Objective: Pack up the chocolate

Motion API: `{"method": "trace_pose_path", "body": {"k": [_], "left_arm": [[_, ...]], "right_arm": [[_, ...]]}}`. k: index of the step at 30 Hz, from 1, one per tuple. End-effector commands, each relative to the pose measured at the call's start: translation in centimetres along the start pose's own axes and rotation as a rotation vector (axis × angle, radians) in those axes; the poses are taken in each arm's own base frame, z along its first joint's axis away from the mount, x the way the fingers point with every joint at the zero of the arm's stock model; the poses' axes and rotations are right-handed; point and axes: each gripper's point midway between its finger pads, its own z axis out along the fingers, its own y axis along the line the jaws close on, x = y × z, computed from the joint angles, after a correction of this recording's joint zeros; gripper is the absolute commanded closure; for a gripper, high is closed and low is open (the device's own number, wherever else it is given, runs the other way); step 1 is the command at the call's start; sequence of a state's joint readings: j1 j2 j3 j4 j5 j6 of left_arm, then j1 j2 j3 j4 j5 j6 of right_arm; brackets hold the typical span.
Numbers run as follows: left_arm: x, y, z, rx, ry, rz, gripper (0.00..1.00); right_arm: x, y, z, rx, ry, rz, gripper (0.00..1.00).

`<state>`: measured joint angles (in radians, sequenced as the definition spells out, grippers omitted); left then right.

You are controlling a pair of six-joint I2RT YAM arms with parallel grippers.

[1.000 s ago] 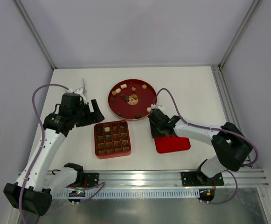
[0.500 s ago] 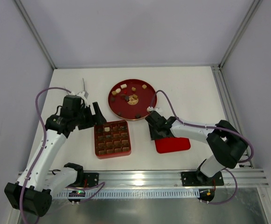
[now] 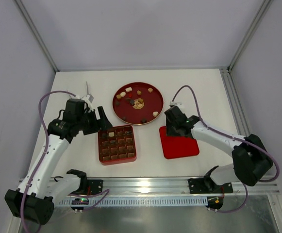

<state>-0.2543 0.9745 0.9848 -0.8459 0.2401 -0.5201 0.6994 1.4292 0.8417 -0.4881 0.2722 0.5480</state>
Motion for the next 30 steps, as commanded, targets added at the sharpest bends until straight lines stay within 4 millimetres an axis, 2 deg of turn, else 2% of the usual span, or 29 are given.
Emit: {"method": "trace_pose_path", "body": {"k": [1, 2, 5, 9, 10, 13, 24, 30], "left_arm": [[-1.0, -1.8, -0.5, 0.076, -0.022, 0.019, 0.19], [-0.9, -2.0, -0.5, 0.087, -0.014, 0.021, 0.20], [-0.9, -2.2, -0.7, 0.098, -0.016, 0.027, 0.20], [-0.9, -3.0, -1.0, 0.138, -0.004, 0.034, 0.19], [-0.8, -3.3, -1.0, 0.155, 0.001, 0.033, 0.19], [-0.7, -3.6, -1.1, 0.176, 0.010, 0.039, 0.20], [-0.5, -5.4, -1.1, 0.270, 0.035, 0.034, 0.21], [-0.1, -6.7, -0.5, 0.301, 0.052, 0.041, 0.21]], "right_arm": [[-2.9, -4.6, -1.8, 0.081, -0.063, 0.121, 0.50], [-3.1, -6.4, -1.8, 0.118, -0.064, 0.164, 0.45], [-3.3, -8.3, -2.6, 0.168, -0.072, 0.206, 0.33], [-2.3, -11.3, -1.7, 0.228, -0.022, 0.307, 0.32], [-2.5, -12.2, -1.6, 0.224, -0.028, 0.362, 0.32], [-2.1, -13.3, -1.1, 0.242, -0.019, 0.412, 0.32], [1.1, -15.0, 1.1, 0.276, 0.064, 0.467, 0.41], [1.9, -14.2, 2.8, 0.230, 0.100, 0.464, 0.48]]}}
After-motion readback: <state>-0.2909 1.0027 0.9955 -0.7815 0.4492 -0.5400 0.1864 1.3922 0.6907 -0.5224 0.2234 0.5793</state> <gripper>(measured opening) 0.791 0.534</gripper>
